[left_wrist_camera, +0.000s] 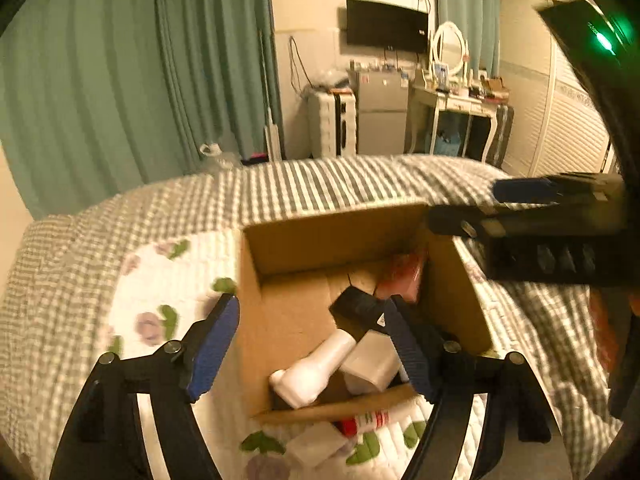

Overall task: Organize rigid objects
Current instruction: 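Lower the card and cube charger into the box and open both grippers, then grasp the red-and-white bottle with the right gripper and lift it, then grasp the flat white plug charger with the left gripper while the right holds the bottle, then carry the bottle and plug charger over the box and release both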

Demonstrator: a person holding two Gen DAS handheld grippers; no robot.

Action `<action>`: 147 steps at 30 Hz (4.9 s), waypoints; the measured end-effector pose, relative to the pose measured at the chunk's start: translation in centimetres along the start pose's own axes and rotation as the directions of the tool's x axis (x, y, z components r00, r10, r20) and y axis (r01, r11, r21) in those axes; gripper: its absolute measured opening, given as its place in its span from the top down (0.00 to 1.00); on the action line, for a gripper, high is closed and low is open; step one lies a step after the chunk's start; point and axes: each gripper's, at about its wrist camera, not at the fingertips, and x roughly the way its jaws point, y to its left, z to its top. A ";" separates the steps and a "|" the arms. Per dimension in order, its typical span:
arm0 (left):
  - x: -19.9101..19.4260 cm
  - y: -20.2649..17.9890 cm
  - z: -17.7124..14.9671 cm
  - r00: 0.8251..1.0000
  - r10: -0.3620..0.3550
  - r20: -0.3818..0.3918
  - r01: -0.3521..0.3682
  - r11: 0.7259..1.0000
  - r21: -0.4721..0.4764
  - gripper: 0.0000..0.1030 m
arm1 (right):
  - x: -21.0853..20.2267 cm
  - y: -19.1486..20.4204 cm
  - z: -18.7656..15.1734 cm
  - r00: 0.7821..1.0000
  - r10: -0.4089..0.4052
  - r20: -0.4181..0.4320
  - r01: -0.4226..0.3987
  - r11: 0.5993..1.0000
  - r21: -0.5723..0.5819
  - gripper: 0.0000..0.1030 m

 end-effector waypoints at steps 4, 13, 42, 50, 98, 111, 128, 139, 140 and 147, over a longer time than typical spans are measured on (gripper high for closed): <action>-5.4 0.6 0.2 0.997 0.007 0.071 -0.010 0.999 0.037 0.17 | -5.8 1.9 -1.4 0.998 -0.063 0.027 0.065 0.994 -0.085 0.14; -11.0 2.4 -3.8 0.993 0.062 0.096 -0.065 0.997 0.029 0.14 | -14.4 5.3 -7.3 0.993 -0.081 0.087 0.089 0.992 -0.086 0.03; 5.1 6.9 -15.3 0.973 0.017 -0.230 -0.037 0.996 -0.084 0.14 | 10.5 6.0 -17.1 0.988 0.059 -0.146 -0.020 0.966 0.256 0.24; 5.7 2.6 -13.7 0.962 -0.102 -0.252 0.085 0.993 -0.081 0.14 | 5.4 3.2 -18.9 0.993 -0.078 -0.084 0.101 0.946 0.307 0.24; -10.3 -0.4 -7.3 0.999 -0.004 -0.033 0.001 0.997 -0.082 0.37 | -14.6 4.2 -15.3 0.975 -0.140 0.175 0.113 0.982 0.154 0.24; -12.9 0.8 -1.2 0.993 -0.004 0.118 0.009 0.999 -0.040 0.37 | -19.6 4.7 -7.2 0.949 -0.060 0.309 0.049 0.998 0.042 0.24; 1.8 2.0 3.7 0.999 0.034 0.030 -0.034 0.999 -0.027 0.37 | -8.4 3.3 0.9 0.962 -0.039 0.269 0.050 0.998 -0.034 0.24; 10.7 1.1 0.8 0.996 0.026 -0.090 -0.028 0.999 -0.015 0.37 | 3.6 0.0 -0.5 0.991 -0.055 0.123 0.051 0.998 0.033 0.24; 11.5 0.9 0.4 0.994 0.030 -0.104 -0.031 0.999 -0.014 0.37 | 4.4 -0.3 -0.7 0.993 -0.052 0.109 0.048 0.998 0.041 0.24; 13.9 -0.4 -1.0 0.987 0.014 -0.160 -0.016 1.000 -0.008 0.37 | 6.5 -0.7 -1.7 0.991 -0.106 0.084 0.104 0.994 0.020 0.24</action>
